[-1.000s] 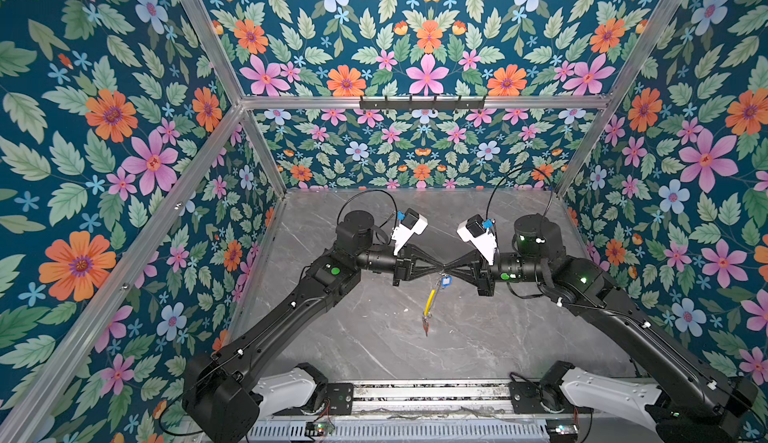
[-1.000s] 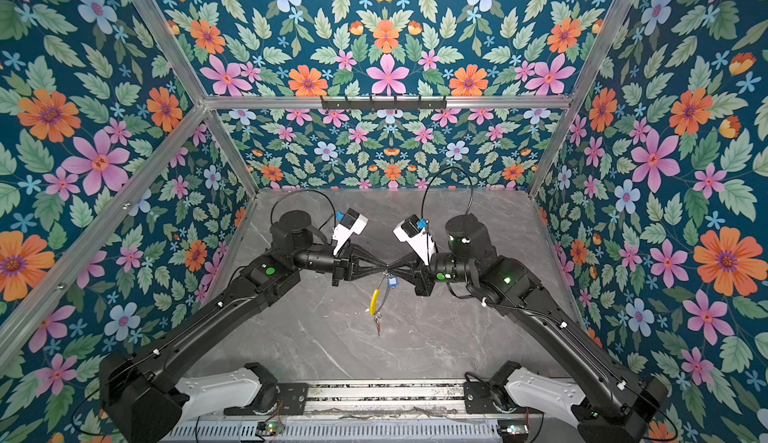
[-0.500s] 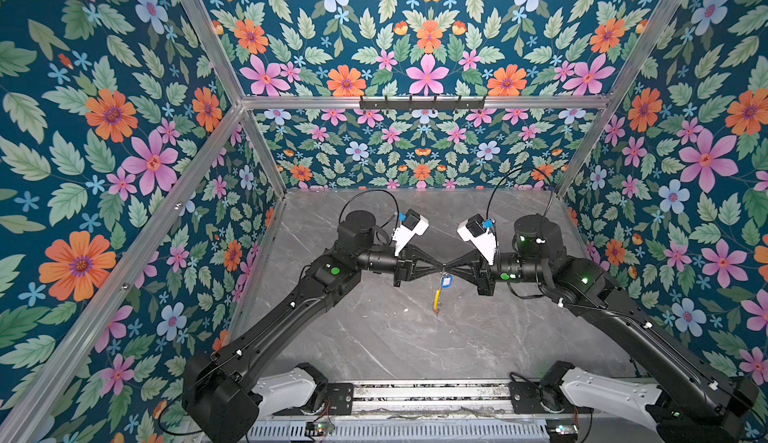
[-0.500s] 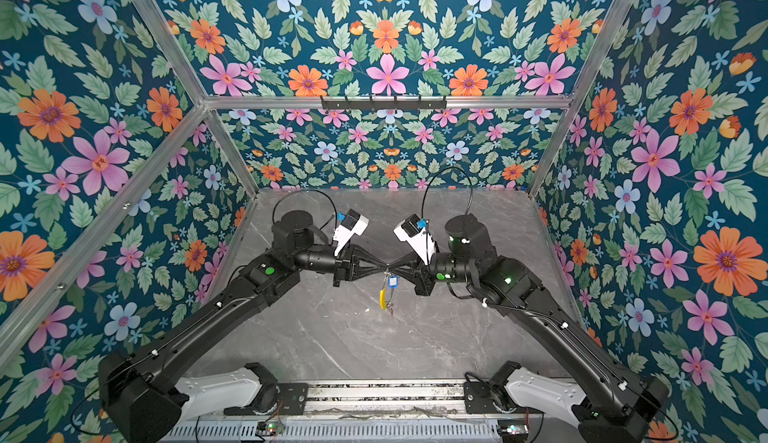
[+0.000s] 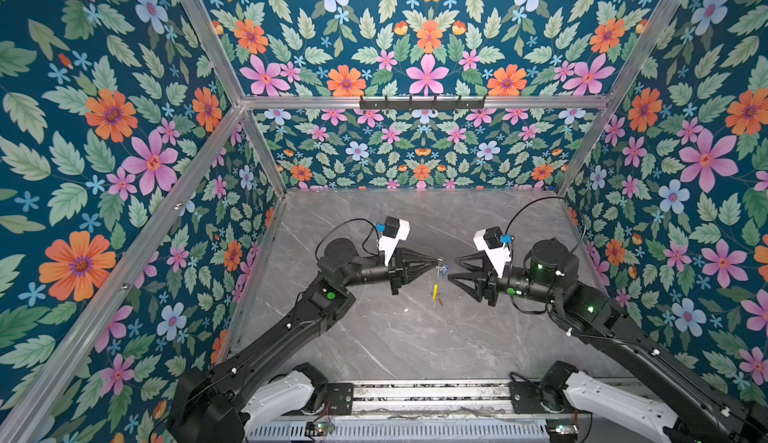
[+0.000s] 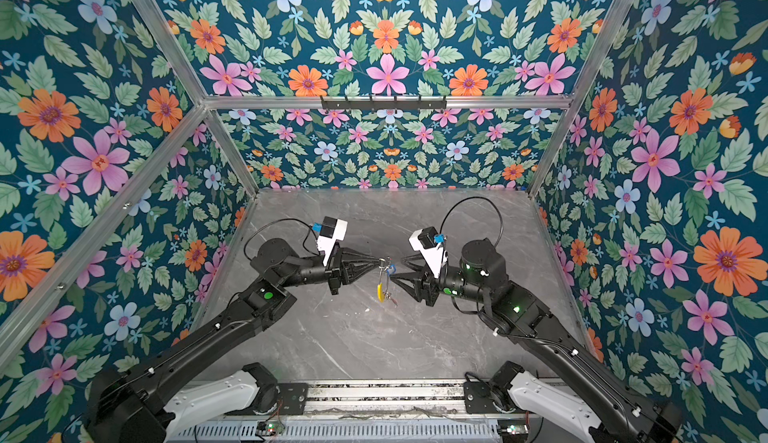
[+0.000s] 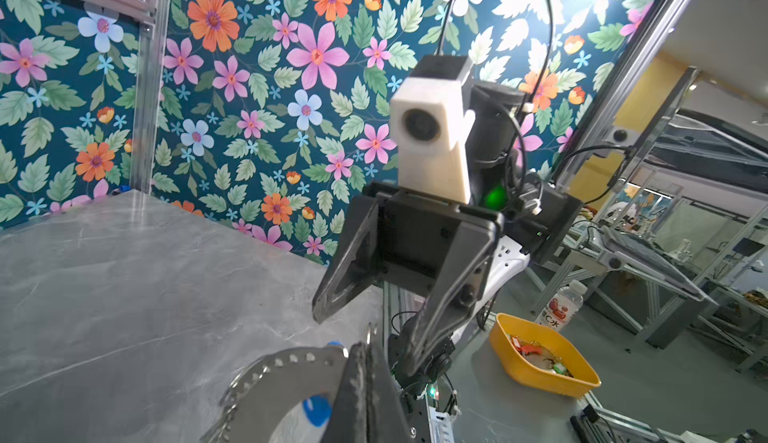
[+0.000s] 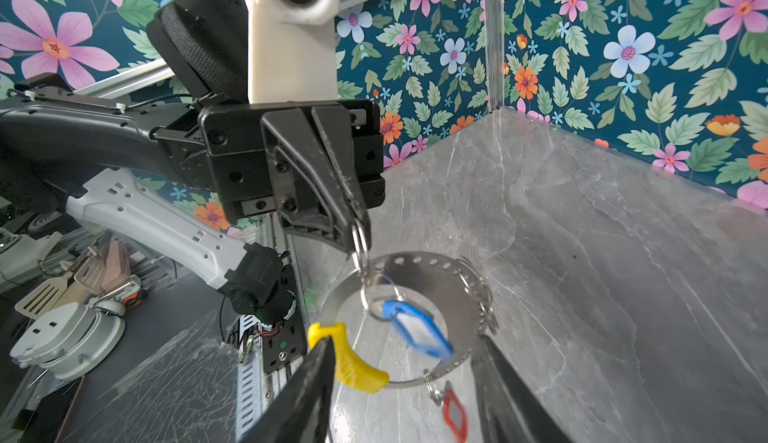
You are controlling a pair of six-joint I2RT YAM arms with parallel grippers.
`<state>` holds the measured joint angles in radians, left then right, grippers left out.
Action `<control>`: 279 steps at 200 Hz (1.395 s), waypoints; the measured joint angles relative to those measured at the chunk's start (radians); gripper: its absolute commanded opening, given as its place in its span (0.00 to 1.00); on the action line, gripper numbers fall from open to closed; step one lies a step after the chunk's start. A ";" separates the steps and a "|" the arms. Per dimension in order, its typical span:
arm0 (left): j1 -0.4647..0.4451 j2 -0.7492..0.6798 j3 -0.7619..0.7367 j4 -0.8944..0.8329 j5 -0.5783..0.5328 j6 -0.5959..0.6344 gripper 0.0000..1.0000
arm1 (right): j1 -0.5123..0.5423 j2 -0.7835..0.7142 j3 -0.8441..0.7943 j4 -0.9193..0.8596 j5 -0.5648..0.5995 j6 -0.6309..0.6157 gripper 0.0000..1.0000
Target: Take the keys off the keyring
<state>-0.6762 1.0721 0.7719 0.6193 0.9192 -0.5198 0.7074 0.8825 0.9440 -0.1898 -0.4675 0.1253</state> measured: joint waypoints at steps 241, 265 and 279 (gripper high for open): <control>-0.009 0.014 -0.040 0.278 0.093 -0.183 0.00 | -0.016 0.040 0.025 0.029 -0.285 -0.031 0.00; -0.009 0.002 -0.058 0.283 0.056 -0.183 0.00 | 0.009 0.060 0.040 0.018 -0.282 -0.033 0.00; -0.010 -0.003 -0.066 0.283 0.042 -0.183 0.00 | 0.029 0.073 0.048 0.008 -0.269 -0.048 0.00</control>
<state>-0.6857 1.0691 0.7063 0.9028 0.9611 -0.7025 0.7364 0.9554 0.9924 -0.1822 -0.7368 0.0769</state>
